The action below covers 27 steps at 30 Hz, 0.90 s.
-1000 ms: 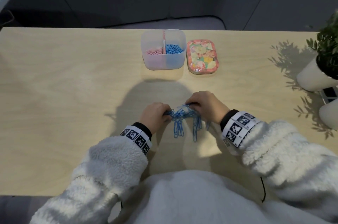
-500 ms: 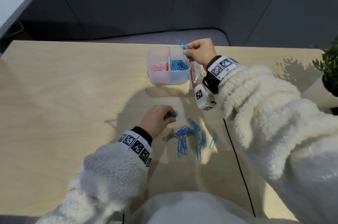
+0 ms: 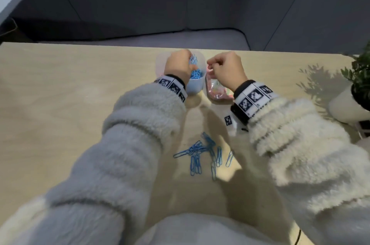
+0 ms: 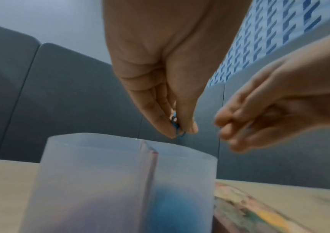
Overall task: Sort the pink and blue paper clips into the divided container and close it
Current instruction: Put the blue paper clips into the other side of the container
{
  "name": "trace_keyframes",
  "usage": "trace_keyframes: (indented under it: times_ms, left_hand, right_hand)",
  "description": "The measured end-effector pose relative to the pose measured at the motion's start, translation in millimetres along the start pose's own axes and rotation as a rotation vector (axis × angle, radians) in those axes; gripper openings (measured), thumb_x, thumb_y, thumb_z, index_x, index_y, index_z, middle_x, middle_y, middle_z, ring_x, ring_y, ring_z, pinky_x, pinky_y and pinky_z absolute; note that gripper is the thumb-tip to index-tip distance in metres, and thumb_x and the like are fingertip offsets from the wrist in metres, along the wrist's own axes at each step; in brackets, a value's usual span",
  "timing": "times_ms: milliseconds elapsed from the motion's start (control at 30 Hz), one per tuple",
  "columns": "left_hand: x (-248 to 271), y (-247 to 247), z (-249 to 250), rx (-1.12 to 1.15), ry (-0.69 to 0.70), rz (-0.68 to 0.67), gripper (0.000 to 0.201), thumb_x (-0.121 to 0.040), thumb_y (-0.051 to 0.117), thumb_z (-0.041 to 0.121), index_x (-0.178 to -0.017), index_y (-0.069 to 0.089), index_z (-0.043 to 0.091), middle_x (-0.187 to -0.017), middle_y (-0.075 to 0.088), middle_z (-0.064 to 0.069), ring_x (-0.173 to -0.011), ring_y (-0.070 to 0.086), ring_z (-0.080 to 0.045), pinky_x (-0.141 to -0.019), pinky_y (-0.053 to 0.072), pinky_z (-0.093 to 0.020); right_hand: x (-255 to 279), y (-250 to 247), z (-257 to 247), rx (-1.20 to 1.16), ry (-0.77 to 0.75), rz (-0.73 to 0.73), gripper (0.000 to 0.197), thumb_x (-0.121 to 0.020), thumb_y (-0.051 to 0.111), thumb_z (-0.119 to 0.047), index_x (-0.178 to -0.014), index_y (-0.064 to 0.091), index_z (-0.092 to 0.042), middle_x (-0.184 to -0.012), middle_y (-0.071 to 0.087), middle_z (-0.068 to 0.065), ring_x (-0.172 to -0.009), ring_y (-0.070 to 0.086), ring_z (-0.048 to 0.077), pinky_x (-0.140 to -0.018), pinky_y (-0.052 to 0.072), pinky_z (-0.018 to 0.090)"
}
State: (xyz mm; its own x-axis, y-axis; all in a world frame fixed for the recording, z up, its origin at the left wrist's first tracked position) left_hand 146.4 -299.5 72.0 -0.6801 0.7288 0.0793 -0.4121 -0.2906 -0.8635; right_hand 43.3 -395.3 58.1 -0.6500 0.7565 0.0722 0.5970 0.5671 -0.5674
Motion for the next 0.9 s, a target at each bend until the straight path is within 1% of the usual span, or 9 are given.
trace_keyframes:
  times_ms: [100,200,267,333,400,533,733,800,900]
  left_hand:
    - [-14,8,3,-0.044,0.012,-0.035,0.021,-0.084,0.064,0.023,-0.092,0.058,0.005,-0.107,0.067,-0.022,-0.101,0.061,-0.035,-0.09,0.049,-0.041]
    - [-13,18,2,-0.075,-0.001,-0.092,0.037,-0.088,0.06,0.028,-0.11,0.06,-0.002,-0.11,0.065,-0.02,-0.105,0.059,-0.035,-0.094,0.048,-0.04]
    - [6,13,7,-0.097,0.081,-0.038,0.029,-0.092,0.051,0.025,-0.108,0.061,0.003,-0.107,0.065,-0.016,-0.103,0.058,-0.034,-0.088,0.045,-0.038]
    - [42,14,4,-0.079,0.163,0.016,0.023,-0.093,0.048,0.024,-0.098,0.063,0.007,-0.094,0.065,-0.011,-0.09,0.058,-0.029,-0.074,0.041,-0.034]
    - [86,36,-16,-0.06,0.133,-0.067,0.023,-0.09,0.054,0.03,-0.093,0.062,0.009,-0.087,0.064,-0.007,-0.082,0.059,-0.025,-0.067,0.036,-0.029]
    - [156,94,-61,-0.01,0.005,-0.316,0.048,-0.075,0.068,0.049,-0.1,0.055,0.011,-0.093,0.053,-0.003,-0.089,0.056,-0.022,-0.078,0.042,-0.031]
    - [196,117,-64,-0.099,0.001,-0.256,0.08,-0.058,0.071,0.065,-0.11,0.048,0.009,-0.108,0.049,-0.007,-0.097,0.05,-0.025,-0.088,0.045,-0.036]
    - [198,120,-59,-0.172,0.014,-0.246,0.076,-0.063,0.071,0.06,-0.111,0.046,0.007,-0.11,0.048,-0.009,-0.099,0.048,-0.026,-0.089,0.042,-0.036]
    - [195,119,-58,-0.121,-0.016,-0.257,0.054,-0.074,0.071,0.037,-0.112,0.047,0.007,-0.114,0.047,-0.012,-0.101,0.048,-0.028,-0.089,0.039,-0.034]
  right_hand:
    - [31,-7,18,-0.01,0.006,-0.049,0.027,-0.082,0.045,0.003,-0.081,0.071,-0.004,-0.077,0.066,0.009,-0.081,0.069,0.035,-0.083,0.056,0.047]
    - [59,-17,46,0.062,0.043,-0.068,0.026,-0.085,0.047,0.001,-0.08,0.07,-0.01,-0.084,0.069,0.011,-0.078,0.069,0.031,-0.074,0.058,0.043]
    - [82,-16,67,0.111,0.1,-0.138,0.027,-0.087,0.049,-0.003,-0.07,0.062,-0.02,-0.08,0.067,0.009,-0.071,0.067,0.029,-0.065,0.057,0.035]
    - [107,-14,89,0.227,0.15,-0.214,0.026,-0.086,0.052,-0.009,-0.063,0.055,-0.021,-0.07,0.064,0.005,-0.075,0.065,0.03,-0.066,0.05,0.032]
    - [133,-12,112,0.357,0.187,-0.277,0.023,-0.084,0.055,-0.016,-0.061,0.054,-0.016,-0.07,0.066,0.008,-0.08,0.064,0.031,-0.065,0.039,0.026]
    - [174,-3,136,0.465,0.217,-0.313,0.031,-0.082,0.064,-0.042,-0.073,0.051,-0.014,-0.077,0.064,0.009,-0.083,0.06,0.03,-0.065,0.034,0.029]
    - [199,30,120,0.45,0.149,-0.317,0.06,-0.061,0.077,-0.055,-0.088,0.045,-0.012,-0.087,0.049,0.003,-0.076,0.047,0.021,-0.062,0.031,0.029]
    - [198,39,111,0.464,0.125,-0.317,0.064,-0.06,0.08,-0.05,-0.094,0.047,-0.008,-0.094,0.049,0.006,-0.079,0.049,0.022,-0.064,0.033,0.028]
    - [195,51,100,0.481,0.087,-0.328,0.058,-0.065,0.081,-0.033,-0.104,0.048,-0.006,-0.106,0.049,0.01,-0.092,0.052,0.027,-0.072,0.04,0.03]
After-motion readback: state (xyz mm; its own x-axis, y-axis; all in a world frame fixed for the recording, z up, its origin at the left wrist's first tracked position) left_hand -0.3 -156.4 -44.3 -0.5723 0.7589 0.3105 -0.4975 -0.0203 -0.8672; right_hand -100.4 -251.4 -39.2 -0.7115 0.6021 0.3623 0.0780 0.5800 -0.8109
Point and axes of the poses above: each hand's wrist, its own x-axis away from the middle knuckle, its own y-axis out of the palm, z = x × y, the point moved 9 cm from there along -x, towards the middle knuckle
